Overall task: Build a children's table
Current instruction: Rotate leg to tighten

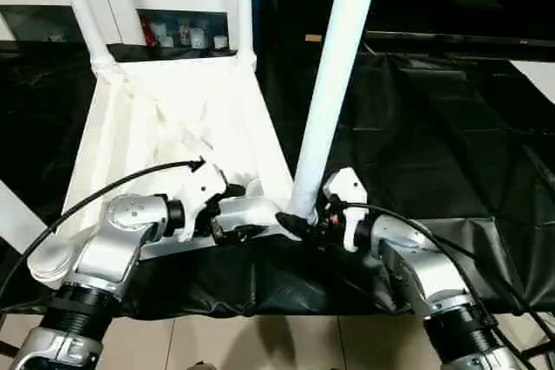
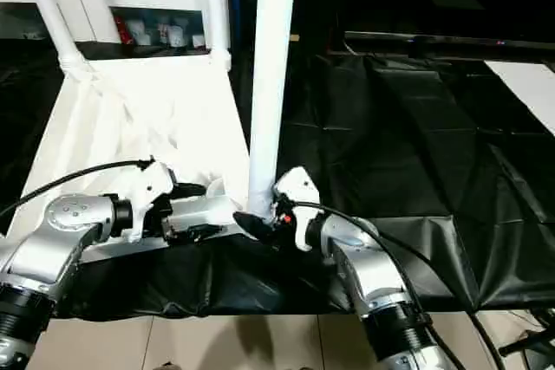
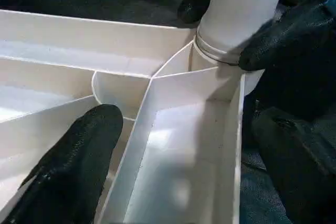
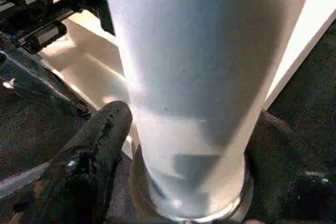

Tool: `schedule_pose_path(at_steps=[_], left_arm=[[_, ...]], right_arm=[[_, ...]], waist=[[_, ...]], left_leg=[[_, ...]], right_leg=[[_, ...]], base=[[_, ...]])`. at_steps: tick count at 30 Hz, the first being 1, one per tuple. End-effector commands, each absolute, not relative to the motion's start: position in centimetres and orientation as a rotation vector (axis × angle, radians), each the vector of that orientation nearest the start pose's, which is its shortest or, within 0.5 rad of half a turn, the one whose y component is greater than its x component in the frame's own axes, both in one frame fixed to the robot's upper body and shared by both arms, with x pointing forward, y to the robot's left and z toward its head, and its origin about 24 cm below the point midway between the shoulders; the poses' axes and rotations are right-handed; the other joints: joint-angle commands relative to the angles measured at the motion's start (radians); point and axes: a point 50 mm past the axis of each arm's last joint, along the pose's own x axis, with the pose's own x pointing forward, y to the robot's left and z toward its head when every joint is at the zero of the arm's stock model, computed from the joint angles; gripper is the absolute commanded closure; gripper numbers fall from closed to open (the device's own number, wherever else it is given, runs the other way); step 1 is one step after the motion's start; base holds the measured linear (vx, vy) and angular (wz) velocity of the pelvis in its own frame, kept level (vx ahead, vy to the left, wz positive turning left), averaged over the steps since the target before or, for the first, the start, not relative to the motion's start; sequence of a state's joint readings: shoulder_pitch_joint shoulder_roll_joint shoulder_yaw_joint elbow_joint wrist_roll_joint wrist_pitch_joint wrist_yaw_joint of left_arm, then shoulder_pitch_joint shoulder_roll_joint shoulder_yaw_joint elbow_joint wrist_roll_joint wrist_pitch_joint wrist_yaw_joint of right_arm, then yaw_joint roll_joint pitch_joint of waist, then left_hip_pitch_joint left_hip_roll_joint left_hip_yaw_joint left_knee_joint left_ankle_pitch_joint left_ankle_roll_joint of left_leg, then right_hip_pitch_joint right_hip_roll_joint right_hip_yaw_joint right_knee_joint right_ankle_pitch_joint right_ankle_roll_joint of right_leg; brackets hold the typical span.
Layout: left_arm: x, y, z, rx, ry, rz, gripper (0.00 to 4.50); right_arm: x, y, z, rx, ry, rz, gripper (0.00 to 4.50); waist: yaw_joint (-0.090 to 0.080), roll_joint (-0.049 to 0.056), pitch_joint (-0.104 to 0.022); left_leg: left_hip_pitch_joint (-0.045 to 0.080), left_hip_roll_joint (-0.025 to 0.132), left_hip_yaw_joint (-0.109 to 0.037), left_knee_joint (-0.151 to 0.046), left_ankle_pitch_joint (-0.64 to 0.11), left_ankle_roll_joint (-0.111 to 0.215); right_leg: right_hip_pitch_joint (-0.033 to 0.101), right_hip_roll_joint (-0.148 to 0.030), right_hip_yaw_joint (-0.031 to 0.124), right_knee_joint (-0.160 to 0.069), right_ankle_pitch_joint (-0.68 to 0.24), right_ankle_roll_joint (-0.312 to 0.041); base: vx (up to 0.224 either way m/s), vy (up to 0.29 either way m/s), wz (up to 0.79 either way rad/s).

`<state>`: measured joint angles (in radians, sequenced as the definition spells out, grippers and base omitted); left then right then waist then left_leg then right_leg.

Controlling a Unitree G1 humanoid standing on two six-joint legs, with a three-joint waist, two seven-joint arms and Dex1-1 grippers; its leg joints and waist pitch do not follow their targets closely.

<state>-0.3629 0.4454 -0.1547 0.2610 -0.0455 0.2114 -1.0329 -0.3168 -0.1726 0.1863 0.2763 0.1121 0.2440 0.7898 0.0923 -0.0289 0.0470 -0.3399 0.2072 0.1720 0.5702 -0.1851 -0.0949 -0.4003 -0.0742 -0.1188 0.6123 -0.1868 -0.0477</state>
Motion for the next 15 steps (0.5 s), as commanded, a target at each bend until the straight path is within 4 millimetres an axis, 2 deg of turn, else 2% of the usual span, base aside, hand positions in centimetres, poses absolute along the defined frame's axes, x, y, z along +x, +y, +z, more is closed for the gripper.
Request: schedule_pose_path(at_steps=[1, 15], left_arm=[[29.27, 16.4, 6.12, 0.358, 0.34, -1.09, 0.05], [29.27, 16.4, 6.12, 0.358, 0.34, -1.09, 0.05]], right_arm=[[28.64, -9.52, 3.61, -0.059, 0.292, 1.0, 0.92], [28.64, -9.52, 3.61, -0.059, 0.292, 1.0, 0.92]], waist=[[0.005, 0.005, -0.064], [0.005, 0.005, -0.064]], left_leg=[[-0.008, 0.024, -0.006, -0.051, -0.121, 0.047], [-0.007, 0.024, -0.006, -0.051, -0.122, 0.046]], right_leg=[[0.067, -0.073, 0.069, -0.07, -0.164, -0.125], [0.067, -0.073, 0.069, -0.071, -0.169, -0.123]], base=[[0.0, 0.0, 0.0], [0.0, 0.0, 0.0]])
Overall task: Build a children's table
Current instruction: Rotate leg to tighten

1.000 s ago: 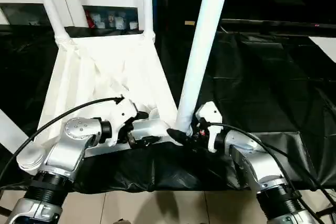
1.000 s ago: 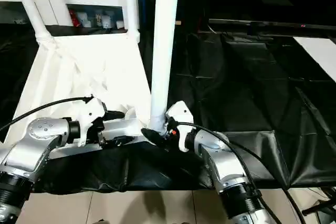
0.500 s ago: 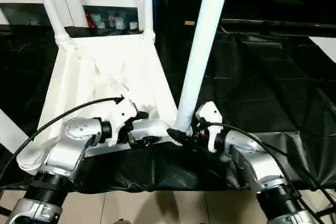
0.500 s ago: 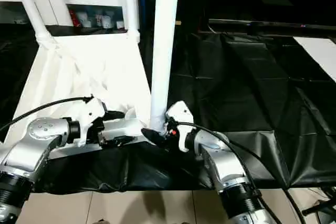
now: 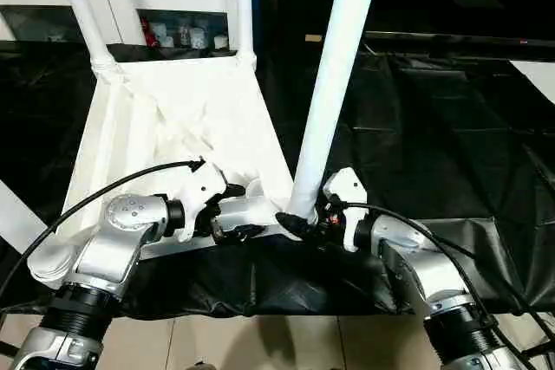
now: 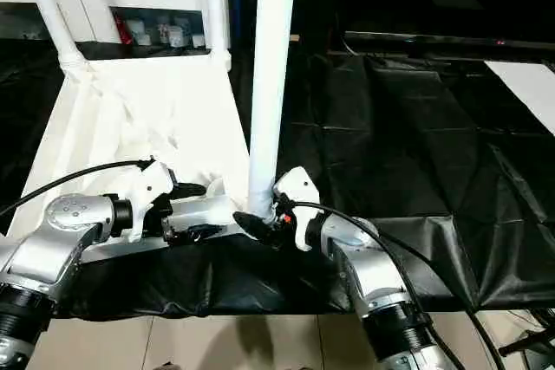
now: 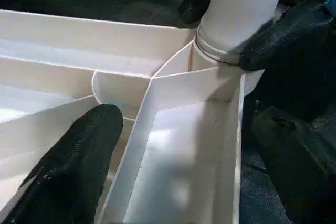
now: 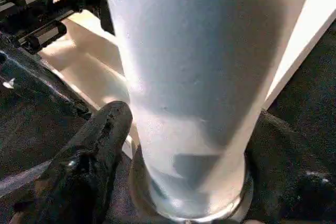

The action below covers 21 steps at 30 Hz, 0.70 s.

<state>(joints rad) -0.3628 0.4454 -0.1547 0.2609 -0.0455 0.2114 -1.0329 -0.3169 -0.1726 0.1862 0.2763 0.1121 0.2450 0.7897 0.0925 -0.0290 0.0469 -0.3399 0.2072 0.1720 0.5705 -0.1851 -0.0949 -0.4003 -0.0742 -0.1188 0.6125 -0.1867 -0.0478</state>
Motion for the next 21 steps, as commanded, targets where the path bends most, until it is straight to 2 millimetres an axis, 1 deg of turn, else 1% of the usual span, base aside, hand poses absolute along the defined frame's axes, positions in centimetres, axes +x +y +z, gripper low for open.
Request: schedule_pose_path(at_steps=[1, 21], left_arm=[[29.27, 16.4, 6.12, 0.358, 0.34, -1.09, 0.05], [29.27, 16.4, 6.12, 0.358, 0.34, -1.09, 0.05]], right_arm=[[28.64, -9.52, 3.61, -0.059, 0.292, 1.0, 0.92], [28.64, -9.52, 3.61, -0.059, 0.292, 1.0, 0.92]], waist=[[0.005, 0.005, -0.065], [0.005, 0.005, -0.065]], left_leg=[[-0.007, 0.024, -0.006, -0.051, -0.121, 0.046], [-0.008, 0.024, -0.006, -0.051, -0.117, 0.047]], right_leg=[[0.066, -0.073, 0.069, -0.071, -0.169, -0.122], [0.067, -0.073, 0.068, -0.07, -0.164, -0.123]], base=[[0.0, 0.0, 0.0], [0.0, 0.0, 0.0]])
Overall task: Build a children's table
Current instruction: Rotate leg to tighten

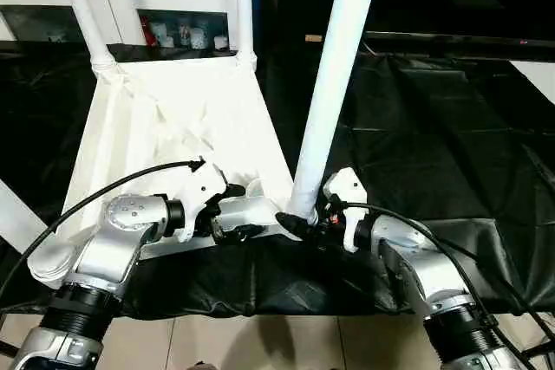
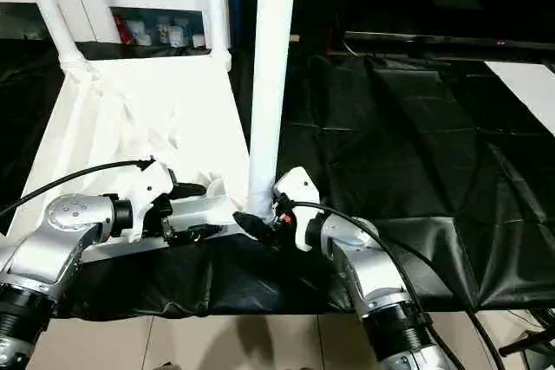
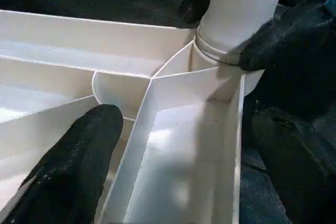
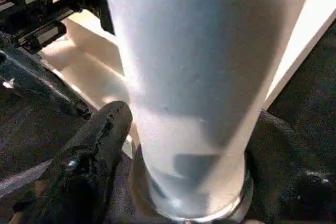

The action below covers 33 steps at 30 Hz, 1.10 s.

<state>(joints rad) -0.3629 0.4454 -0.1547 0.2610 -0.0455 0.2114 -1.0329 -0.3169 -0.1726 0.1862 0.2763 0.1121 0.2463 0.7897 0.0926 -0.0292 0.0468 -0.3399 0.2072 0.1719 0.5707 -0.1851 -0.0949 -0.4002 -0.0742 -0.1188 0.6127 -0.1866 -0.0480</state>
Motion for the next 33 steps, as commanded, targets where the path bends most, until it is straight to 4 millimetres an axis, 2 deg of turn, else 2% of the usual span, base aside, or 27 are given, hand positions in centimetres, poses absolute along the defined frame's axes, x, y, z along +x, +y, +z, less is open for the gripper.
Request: schedule_pose_path(at_steps=[1, 33], left_arm=[[29.27, 16.4, 6.12, 0.358, 0.34, -1.09, 0.05], [29.27, 16.4, 6.12, 0.358, 0.34, -1.09, 0.05]], right_arm=[[28.64, -9.52, 3.61, -0.059, 0.292, 1.0, 0.92], [28.64, -9.52, 3.61, -0.059, 0.292, 1.0, 0.92]], waist=[[0.005, 0.005, -0.065], [0.005, 0.005, -0.064]], left_leg=[[-0.008, 0.023, -0.006, -0.051, -0.117, 0.047], [-0.007, 0.023, -0.006, -0.051, -0.119, 0.046]], right_leg=[[0.067, -0.073, 0.068, -0.07, -0.165, -0.122], [0.067, -0.073, 0.068, -0.071, -0.169, -0.121]], base=[[0.0, 0.0, 0.0], [0.0, 0.0, 0.0]])
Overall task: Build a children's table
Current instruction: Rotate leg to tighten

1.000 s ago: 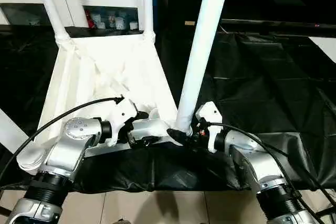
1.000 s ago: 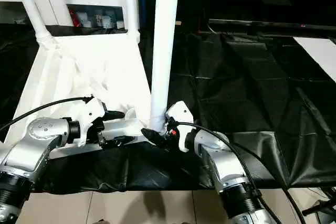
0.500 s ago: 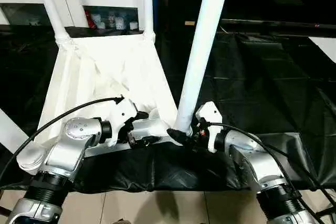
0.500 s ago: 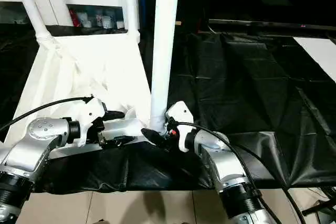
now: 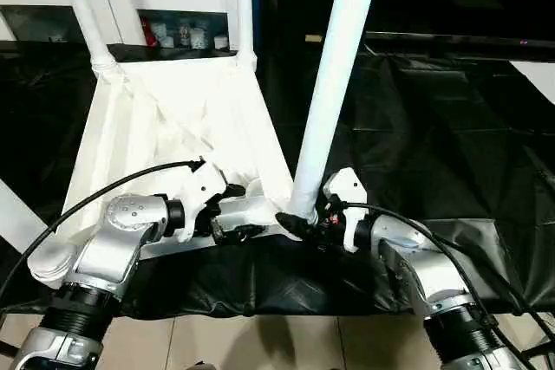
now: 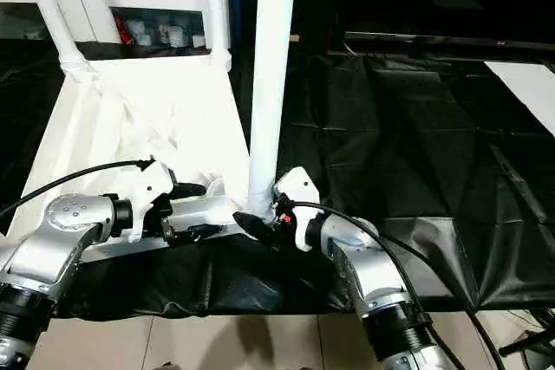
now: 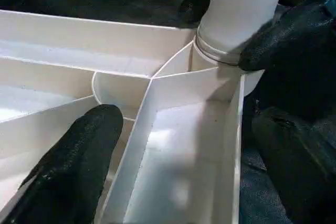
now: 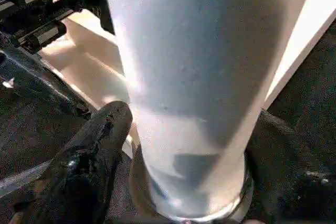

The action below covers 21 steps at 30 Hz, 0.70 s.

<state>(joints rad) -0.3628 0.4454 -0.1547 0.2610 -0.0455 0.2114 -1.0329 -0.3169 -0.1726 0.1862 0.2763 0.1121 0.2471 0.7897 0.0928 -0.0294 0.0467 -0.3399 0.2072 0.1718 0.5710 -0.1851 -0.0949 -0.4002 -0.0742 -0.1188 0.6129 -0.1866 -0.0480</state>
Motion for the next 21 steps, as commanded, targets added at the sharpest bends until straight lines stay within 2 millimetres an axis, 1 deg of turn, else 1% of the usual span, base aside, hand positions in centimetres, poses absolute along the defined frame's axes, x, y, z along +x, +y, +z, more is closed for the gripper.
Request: schedule_pose_path(at_steps=[1, 3, 21], left_arm=[[29.27, 16.4, 6.12, 0.358, 0.34, -1.09, 0.05], [29.27, 16.4, 6.12, 0.358, 0.34, -1.09, 0.05], [29.27, 16.4, 6.12, 0.358, 0.34, -1.09, 0.05]], right_arm=[[28.64, -9.52, 3.61, -0.059, 0.292, 1.0, 0.92], [28.64, -9.52, 3.61, -0.059, 0.292, 1.0, 0.92], [28.64, -9.52, 3.61, -0.059, 0.292, 1.0, 0.92]], waist=[[0.005, 0.005, -0.064], [0.005, 0.005, -0.065], [0.005, 0.005, -0.065]], left_leg=[[-0.008, 0.023, -0.006, -0.051, -0.119, 0.046], [-0.008, 0.024, -0.006, -0.05, -0.114, 0.047], [-0.007, 0.024, -0.006, -0.051, -0.12, 0.047]], right_leg=[[0.067, -0.073, 0.068, -0.071, -0.169, -0.12], [0.067, -0.073, 0.069, -0.069, -0.16, -0.123], [0.067, -0.073, 0.068, -0.07, -0.166, -0.122]], base=[[0.0, 0.0, 0.0], [0.0, 0.0, 0.0], [0.0, 0.0, 0.0]])
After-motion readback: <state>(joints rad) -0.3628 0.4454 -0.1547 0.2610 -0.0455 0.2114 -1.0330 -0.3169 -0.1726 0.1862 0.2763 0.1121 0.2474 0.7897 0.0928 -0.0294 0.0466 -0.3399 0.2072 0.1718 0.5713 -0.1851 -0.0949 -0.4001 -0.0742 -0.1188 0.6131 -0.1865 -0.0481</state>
